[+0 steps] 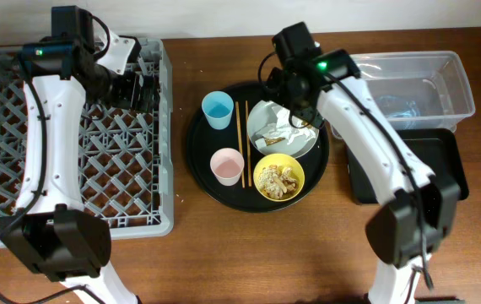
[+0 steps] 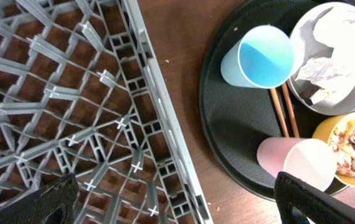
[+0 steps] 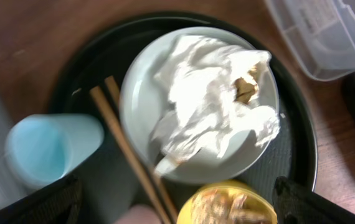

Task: Sort waste into correct bins and load items into the dishwasher rack
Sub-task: 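Grasp the tissue and scraps on the white plate with the right gripper, then carry the tissue to the clear plastic bin and release it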

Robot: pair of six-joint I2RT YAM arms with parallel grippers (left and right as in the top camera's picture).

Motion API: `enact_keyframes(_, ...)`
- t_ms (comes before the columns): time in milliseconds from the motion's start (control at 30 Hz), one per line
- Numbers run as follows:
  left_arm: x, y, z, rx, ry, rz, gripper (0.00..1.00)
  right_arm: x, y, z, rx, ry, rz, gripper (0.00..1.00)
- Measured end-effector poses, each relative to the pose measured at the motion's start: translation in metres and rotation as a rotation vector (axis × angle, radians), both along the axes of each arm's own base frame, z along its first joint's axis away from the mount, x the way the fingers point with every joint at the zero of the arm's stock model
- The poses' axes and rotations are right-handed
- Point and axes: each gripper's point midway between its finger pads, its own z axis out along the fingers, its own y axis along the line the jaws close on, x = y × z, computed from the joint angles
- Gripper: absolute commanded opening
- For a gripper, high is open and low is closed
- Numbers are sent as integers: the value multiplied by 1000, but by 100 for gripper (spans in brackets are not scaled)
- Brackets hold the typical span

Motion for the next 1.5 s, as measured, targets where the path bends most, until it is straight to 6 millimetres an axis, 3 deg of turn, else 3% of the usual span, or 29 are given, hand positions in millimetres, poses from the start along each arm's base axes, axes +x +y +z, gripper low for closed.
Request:
enact_keyframes(167, -1, 0, -9, 0, 31, 0, 99, 5, -11, -59, -66, 118, -74, 98)
enact_keyframes(367, -1, 0, -9, 1, 31, 1, 99, 19, -10, -88, -69, 122, -87, 99)
enact_keyframes(600, -1, 0, -9, 1, 31, 1, 99, 15, -8, -133, -88, 207, -83, 100)
enact_keyframes(667, -1, 0, -9, 1, 31, 1, 99, 16, -8, -138, -87, 211, -82, 89)
enact_keyframes(767, -1, 0, -9, 1, 31, 1, 99, 18, -6, -142, -85, 209, -75, 45)
enact_keyframes(867, -1, 0, -9, 1, 31, 1, 99, 19, -6, -143, -87, 208, -68, 10)
enact_keyframes(900, -1, 0, -9, 1, 31, 1, 99, 19, -6, -143, -87, 207, -68, 4)
enact_keyframes(1100, -1, 0, -9, 1, 31, 1, 99, 19, -8, -142, -103, 212, -12, 4)
enact_keyframes(1233, -1, 0, -9, 1, 31, 1, 99, 18, -9, -123, -102, 237, 89, 4)
enact_keyframes(1267, -1, 0, -9, 1, 30, 1, 99, 18, -10, -109, -94, 242, 117, 4)
enact_keyframes(1367, 0, 0, -9, 1, 29, 1, 99, 29, -20, -45, -61, 163, 146, 4)
enact_keyframes(1500, 0, 0, -9, 1, 29, 1, 99, 36, -45, 57, -22, -35, 129, 4)
